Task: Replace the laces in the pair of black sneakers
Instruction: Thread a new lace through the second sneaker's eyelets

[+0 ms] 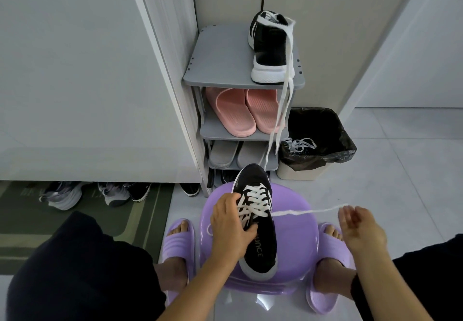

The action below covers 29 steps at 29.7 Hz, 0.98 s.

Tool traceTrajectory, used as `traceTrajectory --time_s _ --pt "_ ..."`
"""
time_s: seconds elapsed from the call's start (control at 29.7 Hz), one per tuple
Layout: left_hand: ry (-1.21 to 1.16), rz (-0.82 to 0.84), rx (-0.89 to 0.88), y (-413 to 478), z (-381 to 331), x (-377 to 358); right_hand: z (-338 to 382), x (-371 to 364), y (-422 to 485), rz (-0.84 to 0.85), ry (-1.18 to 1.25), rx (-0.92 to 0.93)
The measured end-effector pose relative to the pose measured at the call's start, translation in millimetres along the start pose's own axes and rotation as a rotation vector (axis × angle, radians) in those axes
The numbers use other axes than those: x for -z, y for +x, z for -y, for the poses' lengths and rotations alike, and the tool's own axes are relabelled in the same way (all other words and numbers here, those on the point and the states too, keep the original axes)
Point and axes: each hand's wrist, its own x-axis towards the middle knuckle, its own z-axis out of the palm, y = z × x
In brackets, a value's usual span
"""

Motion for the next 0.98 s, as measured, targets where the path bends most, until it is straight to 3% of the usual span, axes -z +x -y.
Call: traceTrajectory --time_s 0.03,0.1,0.17,0.24,0.47,0.57,0.64,0.71,0.84,0.91,0.98 --pt "-0.010 -0.011 0.004 -1 2 0 0 0 1 -0.019 -0.028 -0.080" --pt "-0.064 -0.033 0.035 -9 5 0 -15 -7 -13 0.057 -0.313 -0.205" --pt "-0.104 -0.078 0.065 -18 9 -4 -42 -14 -35 0.234 -0.619 -0.259" --pt "-0.094 -0.113 0.072 -25 14 -9 -63 -23 -53 0.395 -0.721 -0.333" --pt "-0.010 -0.130 0.004 -29 21 -19 -78 -40 -47 0.362 -0.519 -0.171" --pt "-0.008 -0.105 -0.003 -30 21 -19 -49 -31 -21 0.156 -0.480 -0.002" --pt "0.006 -0.133 -0.034 -32 21 -19 -28 -18 -4 0.017 -0.321 -0.021" --pt "-0.020 -0.144 -0.027 -34 22 -19 -25 -12 -5 0.080 -0.243 -0.135" --pt "-0.117 -0.099 0.052 -36 17 -22 -58 -28 -43 0.441 -0.449 -0.372" --pt "-0.120 -0.087 0.053 -36 15 -20 -73 -34 -53 0.550 -0.459 -0.337" --pt "-0.121 -0.083 0.047 -35 17 -18 -75 -36 -48 0.497 -0.450 -0.236"
